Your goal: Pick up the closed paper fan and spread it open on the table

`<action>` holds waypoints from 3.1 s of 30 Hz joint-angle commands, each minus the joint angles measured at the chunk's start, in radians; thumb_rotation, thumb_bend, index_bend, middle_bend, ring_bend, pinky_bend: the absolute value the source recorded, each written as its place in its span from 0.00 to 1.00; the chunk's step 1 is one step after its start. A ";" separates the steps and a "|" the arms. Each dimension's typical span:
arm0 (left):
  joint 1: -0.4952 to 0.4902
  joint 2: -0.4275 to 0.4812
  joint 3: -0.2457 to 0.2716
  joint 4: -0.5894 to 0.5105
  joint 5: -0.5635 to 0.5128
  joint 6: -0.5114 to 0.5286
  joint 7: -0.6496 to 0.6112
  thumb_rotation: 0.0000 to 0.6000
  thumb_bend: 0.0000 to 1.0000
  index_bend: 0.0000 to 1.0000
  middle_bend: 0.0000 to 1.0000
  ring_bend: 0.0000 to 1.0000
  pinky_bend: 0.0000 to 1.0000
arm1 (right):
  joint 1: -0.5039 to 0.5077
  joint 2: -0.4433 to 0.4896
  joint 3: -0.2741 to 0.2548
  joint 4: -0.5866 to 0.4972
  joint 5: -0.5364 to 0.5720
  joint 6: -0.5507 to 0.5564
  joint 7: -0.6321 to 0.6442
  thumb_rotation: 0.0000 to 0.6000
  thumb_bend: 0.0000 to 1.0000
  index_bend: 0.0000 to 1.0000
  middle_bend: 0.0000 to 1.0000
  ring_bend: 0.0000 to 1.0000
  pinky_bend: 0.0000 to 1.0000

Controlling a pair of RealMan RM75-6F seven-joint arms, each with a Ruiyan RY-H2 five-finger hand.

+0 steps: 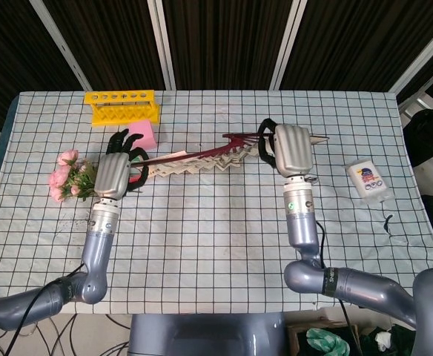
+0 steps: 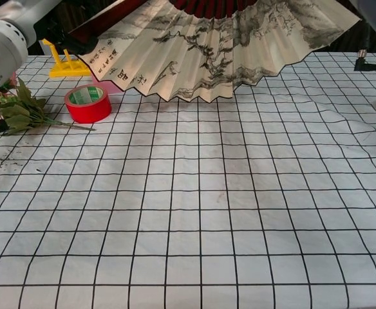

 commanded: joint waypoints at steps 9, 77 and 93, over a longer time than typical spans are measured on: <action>-0.025 -0.018 -0.013 0.022 0.005 0.002 0.001 1.00 0.47 0.68 0.18 0.00 0.00 | -0.047 0.002 -0.028 0.079 -0.072 -0.010 0.030 1.00 0.81 0.96 0.96 1.00 0.91; 0.199 0.339 0.307 -0.364 0.006 -0.061 0.108 1.00 0.00 0.18 0.00 0.00 0.00 | -0.472 0.200 -0.309 -0.289 -0.329 0.116 -0.088 1.00 0.27 0.01 0.73 0.87 0.81; 0.534 0.540 0.477 -0.258 0.323 0.348 -0.094 1.00 0.00 0.00 0.00 0.00 0.00 | -0.715 0.440 -0.501 -0.352 -0.493 0.217 0.086 1.00 0.08 0.00 0.00 0.02 0.23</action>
